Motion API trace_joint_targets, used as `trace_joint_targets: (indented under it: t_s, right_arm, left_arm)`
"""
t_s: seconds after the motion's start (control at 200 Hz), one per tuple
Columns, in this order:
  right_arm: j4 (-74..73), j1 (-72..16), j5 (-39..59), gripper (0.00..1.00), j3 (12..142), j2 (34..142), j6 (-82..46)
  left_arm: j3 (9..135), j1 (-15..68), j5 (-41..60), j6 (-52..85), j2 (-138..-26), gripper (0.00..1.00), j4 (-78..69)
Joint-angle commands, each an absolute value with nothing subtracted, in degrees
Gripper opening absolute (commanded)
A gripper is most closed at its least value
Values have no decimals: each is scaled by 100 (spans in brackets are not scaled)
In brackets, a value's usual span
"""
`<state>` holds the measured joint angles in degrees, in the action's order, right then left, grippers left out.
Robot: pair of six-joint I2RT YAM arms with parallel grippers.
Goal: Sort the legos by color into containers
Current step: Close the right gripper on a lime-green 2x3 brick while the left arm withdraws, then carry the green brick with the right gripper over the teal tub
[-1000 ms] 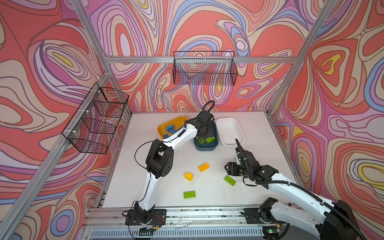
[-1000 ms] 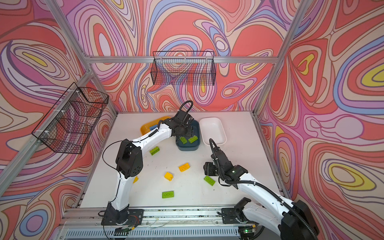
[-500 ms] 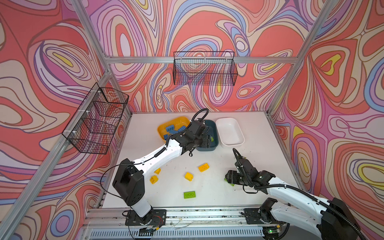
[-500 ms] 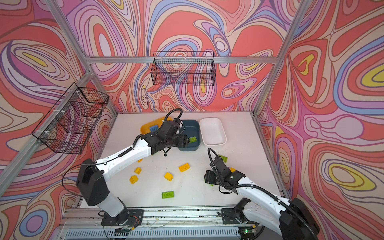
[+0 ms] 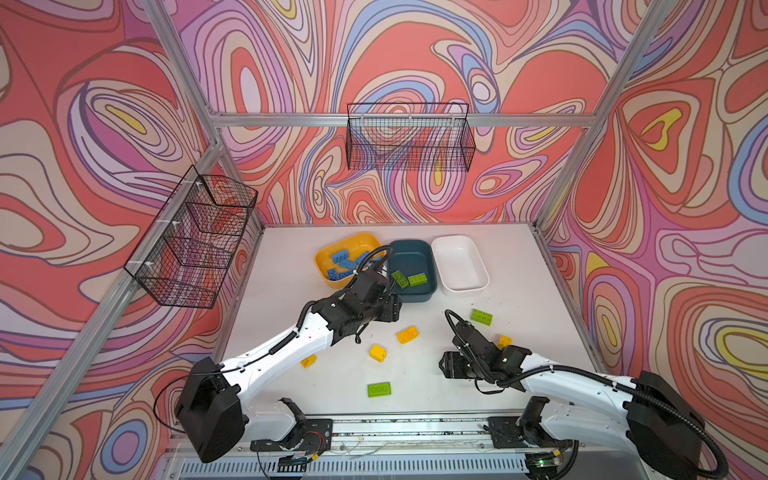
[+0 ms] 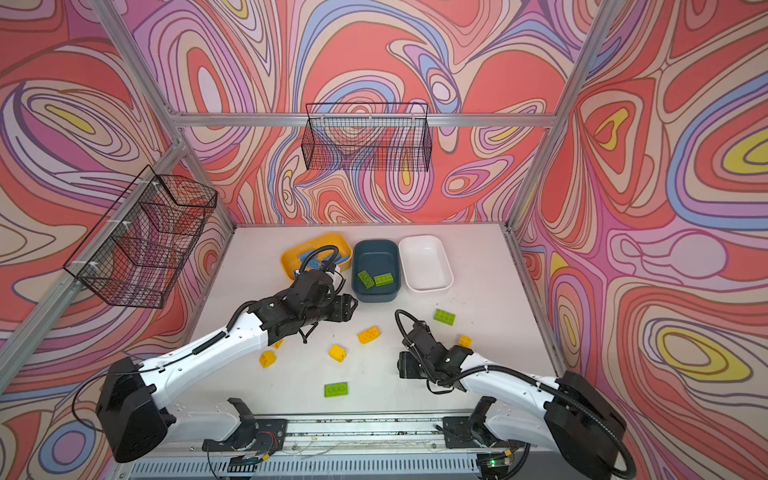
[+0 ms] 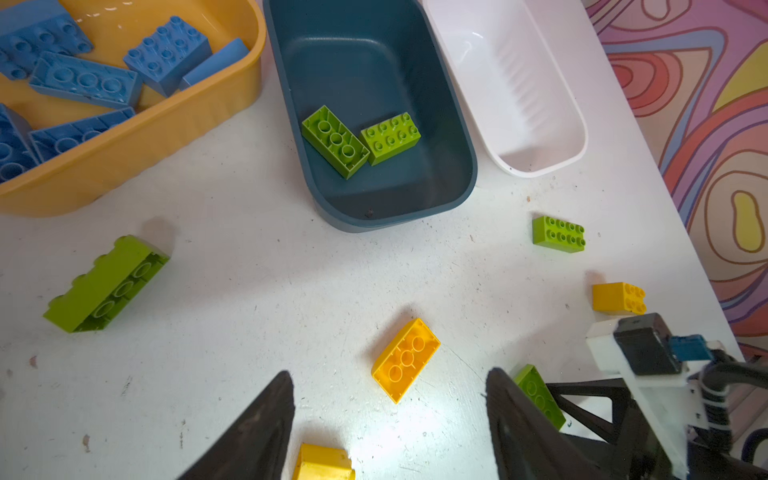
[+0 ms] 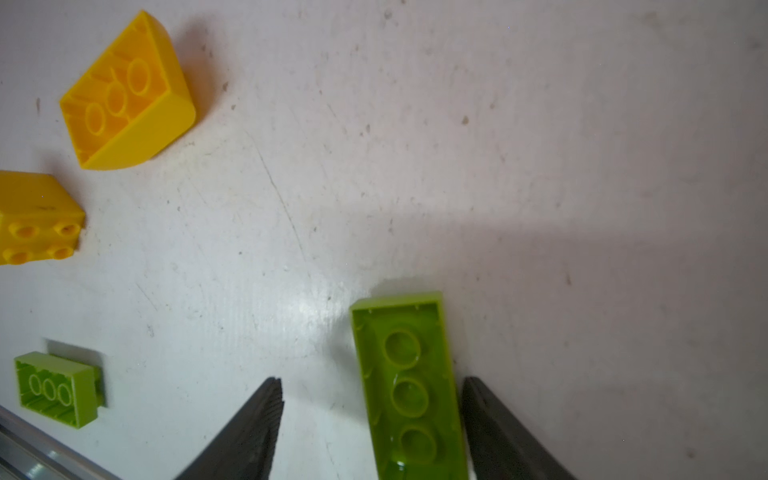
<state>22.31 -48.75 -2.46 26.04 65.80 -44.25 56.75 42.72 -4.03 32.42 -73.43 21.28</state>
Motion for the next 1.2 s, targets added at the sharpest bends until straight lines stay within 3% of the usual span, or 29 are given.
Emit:
trace_joint_targets:
  t_s: [0.0,0.145,0.295,0.441,0.561,0.901,1.197]
  right_arm:
    - [2548,-5152,-674,69,2719,6958,-4706]
    - [2845,-5487,-1129,62,3081,7519,-4813]
    - [2966,-5771,-1354,49,3309,8025,-4892]
    - [3027,-5956,-1475,31,3482,8157,-5001]
    - [3166,-5959,-1585,25,3667,7994,-4997]
    - [3325,-5494,-1298,23,5167,7923,-4053]
    - [3106,-4134,-408,23,7353,9325,-2795]
  left_arm:
    - [5495,4289,-683,3310,-7004,73,2344]
    - [5264,4289,-766,3320,-6662,72,2504]
    - [4975,4297,-778,3382,-6367,72,2603]
    - [4747,4307,-773,3427,-6092,72,2663]
    - [4593,4300,-818,3435,-5826,72,2788]
    - [3977,4302,-880,3429,-4756,71,3005]
    - [3568,4307,-576,3746,-4283,71,3603]
